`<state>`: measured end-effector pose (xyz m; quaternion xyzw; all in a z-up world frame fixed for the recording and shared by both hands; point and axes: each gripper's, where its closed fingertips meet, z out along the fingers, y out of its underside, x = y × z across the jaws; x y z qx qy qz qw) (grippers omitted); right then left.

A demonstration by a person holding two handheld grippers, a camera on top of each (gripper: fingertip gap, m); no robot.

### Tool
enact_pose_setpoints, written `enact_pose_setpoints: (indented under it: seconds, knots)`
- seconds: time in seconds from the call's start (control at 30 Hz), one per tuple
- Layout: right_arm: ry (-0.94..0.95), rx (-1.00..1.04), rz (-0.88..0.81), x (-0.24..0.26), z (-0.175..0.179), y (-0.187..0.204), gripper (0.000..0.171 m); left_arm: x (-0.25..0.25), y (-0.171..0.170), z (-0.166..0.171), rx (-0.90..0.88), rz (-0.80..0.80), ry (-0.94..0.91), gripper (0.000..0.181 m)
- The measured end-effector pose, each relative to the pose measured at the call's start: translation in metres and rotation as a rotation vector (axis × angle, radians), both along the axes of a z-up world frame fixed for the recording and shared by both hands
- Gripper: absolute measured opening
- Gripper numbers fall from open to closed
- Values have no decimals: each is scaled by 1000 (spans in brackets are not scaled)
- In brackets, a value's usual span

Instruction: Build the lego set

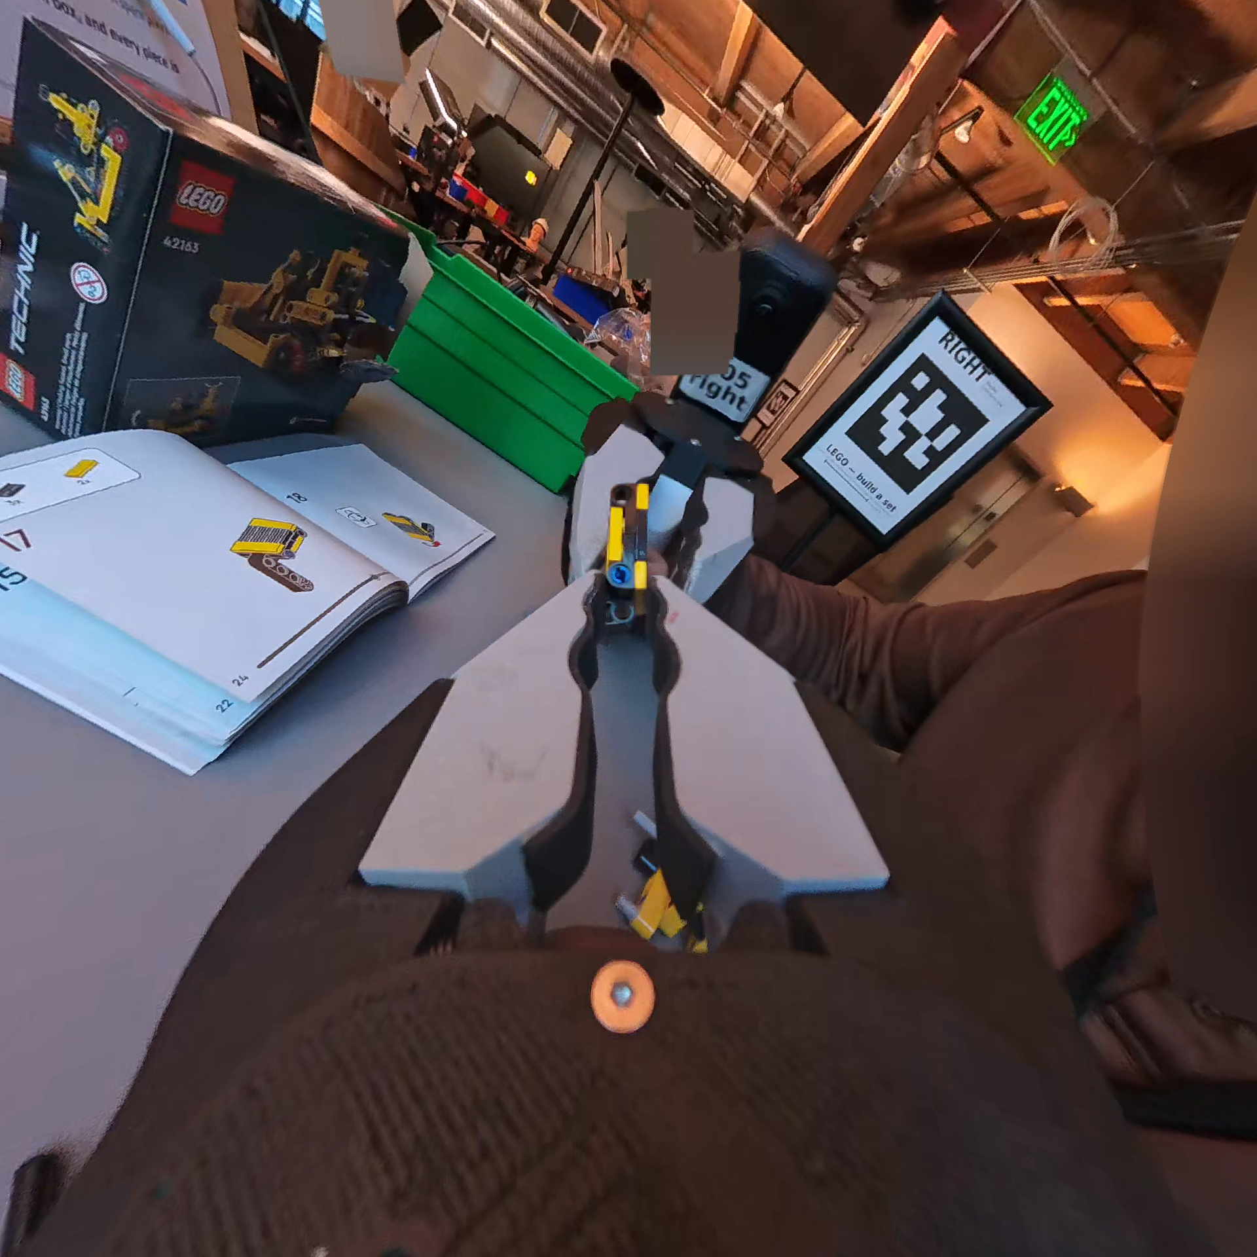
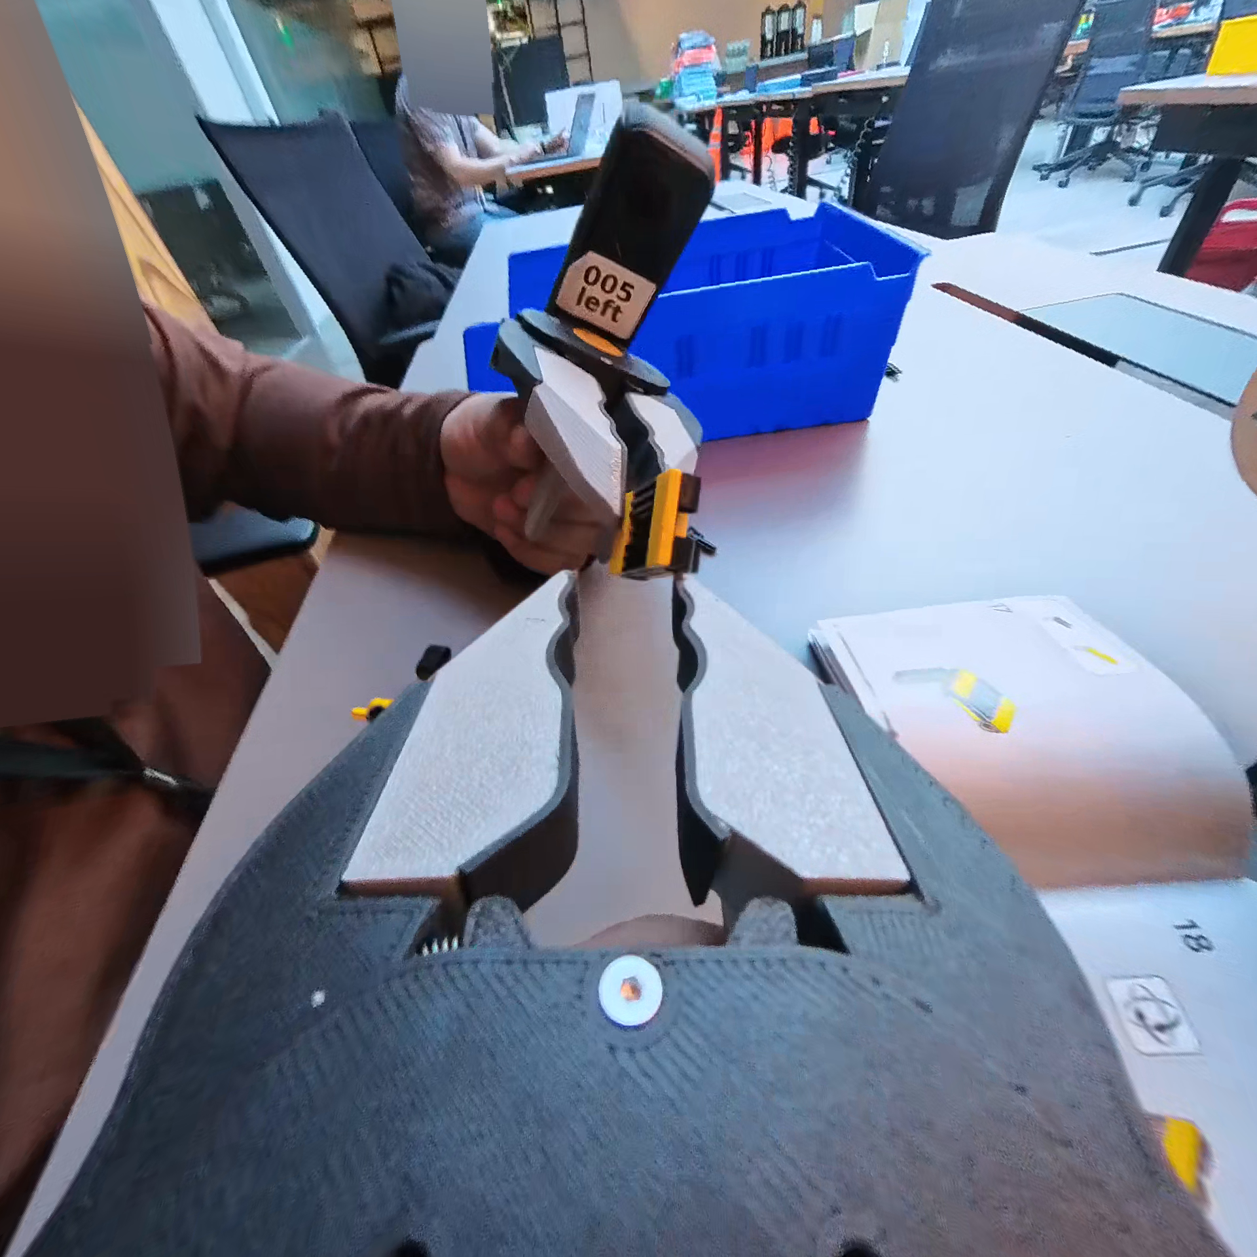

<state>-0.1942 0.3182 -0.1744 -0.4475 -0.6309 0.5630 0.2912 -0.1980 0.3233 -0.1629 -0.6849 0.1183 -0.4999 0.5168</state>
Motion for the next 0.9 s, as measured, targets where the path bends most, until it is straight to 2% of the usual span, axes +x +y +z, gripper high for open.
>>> enact_pose_setpoints:
  seconds: [0.2, 0.33, 0.43, 0.5, 0.6, 0.67, 0.77, 0.8, 0.9]
  knots:
    - [-25, -148, 23, -2, 0, 0, 0, 0, 0, 3, -41, -23, -72, 8]
    - [-68, -157, 37, -1, -9, 0, 0, 1, 0, -6, -51, -19, -5, 8]
    - [-120, -24, -26, 0, -22, 12, 19, -1, 0, -14, -13, 15, 141, 8]
    - [-137, 119, -81, 3, -32, 24, 25, -6, 2, -23, 28, 52, 293, 8]
    - [-168, 390, -178, 10, -46, 49, 26, -16, 5, -44, 99, 117, 615, 8]
    - [-97, 513, -248, 15, -33, 64, 26, -15, 4, -54, 140, 109, 764, 8]
    - [41, 385, -298, 24, 3, 77, 26, -1, 0, -55, 145, 68, 752, 8]
    - [61, 338, -310, 28, 9, 84, 33, 1, -1, -54, 149, 66, 742, 8]
    - [27, 330, -340, 42, 5, 106, 48, -2, 2, -52, 162, 100, 754, 8]
